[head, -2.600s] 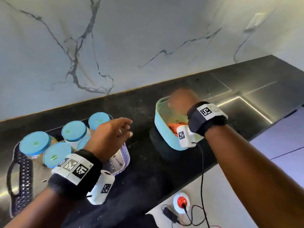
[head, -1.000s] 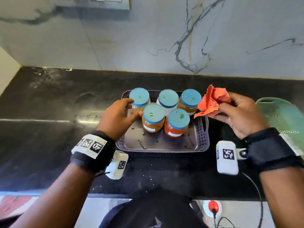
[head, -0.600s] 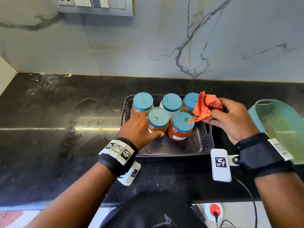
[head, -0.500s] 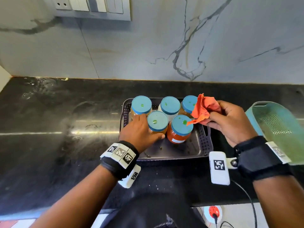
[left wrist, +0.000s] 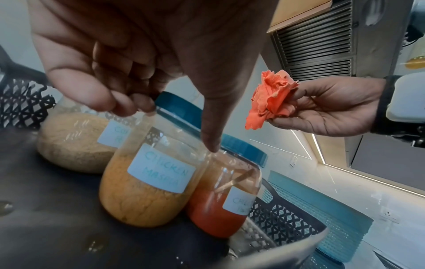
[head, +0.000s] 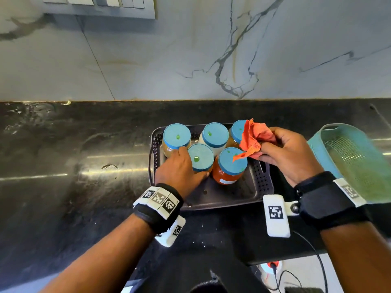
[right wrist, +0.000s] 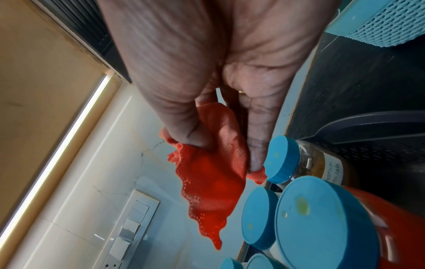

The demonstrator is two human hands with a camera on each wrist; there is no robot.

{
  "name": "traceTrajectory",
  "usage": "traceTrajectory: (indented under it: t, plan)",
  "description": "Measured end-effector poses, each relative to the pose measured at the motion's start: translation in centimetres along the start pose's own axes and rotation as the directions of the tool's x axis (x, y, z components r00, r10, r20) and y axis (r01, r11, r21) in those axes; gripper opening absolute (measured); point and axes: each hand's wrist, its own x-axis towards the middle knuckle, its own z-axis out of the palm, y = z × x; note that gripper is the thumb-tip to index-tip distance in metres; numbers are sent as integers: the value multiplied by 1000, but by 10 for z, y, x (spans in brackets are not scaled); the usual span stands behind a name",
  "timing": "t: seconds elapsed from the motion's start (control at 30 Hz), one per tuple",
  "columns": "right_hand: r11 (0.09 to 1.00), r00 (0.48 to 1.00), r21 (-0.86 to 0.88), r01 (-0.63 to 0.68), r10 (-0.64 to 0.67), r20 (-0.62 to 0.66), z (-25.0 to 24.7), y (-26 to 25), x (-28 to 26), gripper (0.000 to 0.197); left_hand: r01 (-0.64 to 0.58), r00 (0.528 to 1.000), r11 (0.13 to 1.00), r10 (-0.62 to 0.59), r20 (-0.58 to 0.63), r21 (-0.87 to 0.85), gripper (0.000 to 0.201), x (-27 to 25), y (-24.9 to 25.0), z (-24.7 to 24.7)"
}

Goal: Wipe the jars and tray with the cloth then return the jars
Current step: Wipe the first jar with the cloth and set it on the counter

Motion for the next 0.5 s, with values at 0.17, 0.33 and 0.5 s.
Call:
traceTrajectory:
  t: [0.17,0.33,0.5]
  plan:
    - [999,1000,-21,25,-25,2,3,-2,6,22,-34,999,998,35,-10,49,80,-1,-1,-2]
    - [999,999,-26,34,-34,27,10,-2,4,20,-71,996,996,68,-55,-54,86,-7,-9,-28]
    - [997,998,67,46,-48,29,19,-7,6,23,-200,976,892,145,-163,-405,86,-14,-24,-72]
